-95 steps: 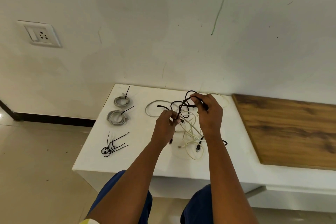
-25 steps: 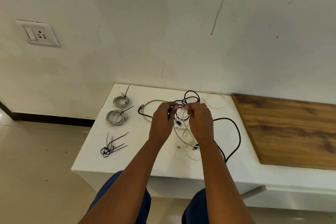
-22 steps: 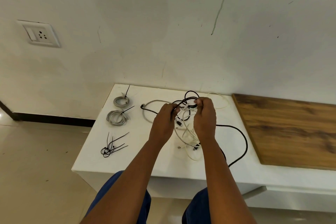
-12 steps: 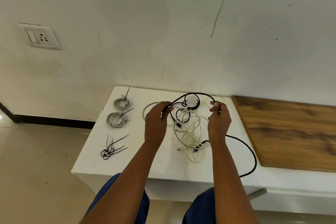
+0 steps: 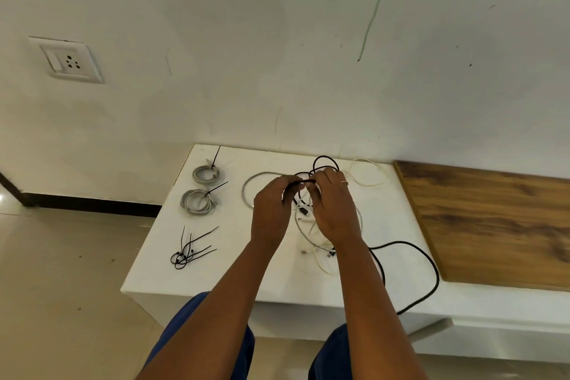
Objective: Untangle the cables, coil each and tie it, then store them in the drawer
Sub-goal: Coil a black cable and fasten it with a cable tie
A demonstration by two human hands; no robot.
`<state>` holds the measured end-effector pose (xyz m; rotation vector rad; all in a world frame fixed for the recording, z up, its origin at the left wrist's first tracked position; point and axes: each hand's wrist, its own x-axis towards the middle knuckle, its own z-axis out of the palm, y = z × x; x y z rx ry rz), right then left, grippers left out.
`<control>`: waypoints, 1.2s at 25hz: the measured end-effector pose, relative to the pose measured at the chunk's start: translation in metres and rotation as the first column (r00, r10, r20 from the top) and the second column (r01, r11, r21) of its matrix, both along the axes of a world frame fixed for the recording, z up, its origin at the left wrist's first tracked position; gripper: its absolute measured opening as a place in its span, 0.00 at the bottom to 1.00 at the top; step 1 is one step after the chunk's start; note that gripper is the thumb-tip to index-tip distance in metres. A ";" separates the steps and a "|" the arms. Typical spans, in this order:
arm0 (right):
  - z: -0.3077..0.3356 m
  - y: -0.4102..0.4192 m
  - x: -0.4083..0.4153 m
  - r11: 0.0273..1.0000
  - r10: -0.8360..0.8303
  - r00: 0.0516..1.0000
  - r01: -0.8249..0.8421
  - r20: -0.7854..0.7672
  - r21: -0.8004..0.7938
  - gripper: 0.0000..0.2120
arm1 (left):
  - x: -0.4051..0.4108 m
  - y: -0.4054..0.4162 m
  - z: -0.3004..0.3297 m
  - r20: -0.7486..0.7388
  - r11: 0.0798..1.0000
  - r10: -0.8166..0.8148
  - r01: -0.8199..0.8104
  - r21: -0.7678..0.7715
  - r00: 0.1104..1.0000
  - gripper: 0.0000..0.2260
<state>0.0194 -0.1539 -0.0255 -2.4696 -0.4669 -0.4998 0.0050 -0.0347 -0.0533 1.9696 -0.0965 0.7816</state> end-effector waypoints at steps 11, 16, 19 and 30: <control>0.005 -0.008 0.007 0.593 -0.301 0.947 0.279 -0.113 0.755 0.06 | 0.005 0.000 -0.006 -0.142 0.979 0.044 -0.014 0.205 0.989 0.08; 0.003 -0.017 0.009 0.442 -0.360 0.897 0.407 -0.257 0.800 0.06 | 0.002 0.006 -0.001 0.013 0.905 0.162 -0.153 0.398 0.987 0.06; -0.001 -0.019 0.003 0.652 -0.359 0.907 0.411 -0.218 0.637 0.08 | 0.002 0.009 -0.001 -0.131 0.996 0.016 -0.005 0.088 0.991 0.10; -0.009 -0.021 0.011 0.640 -0.438 0.804 0.593 -0.403 0.488 0.16 | 0.003 0.022 0.005 -0.409 0.744 -0.517 0.158 -0.650 0.752 0.11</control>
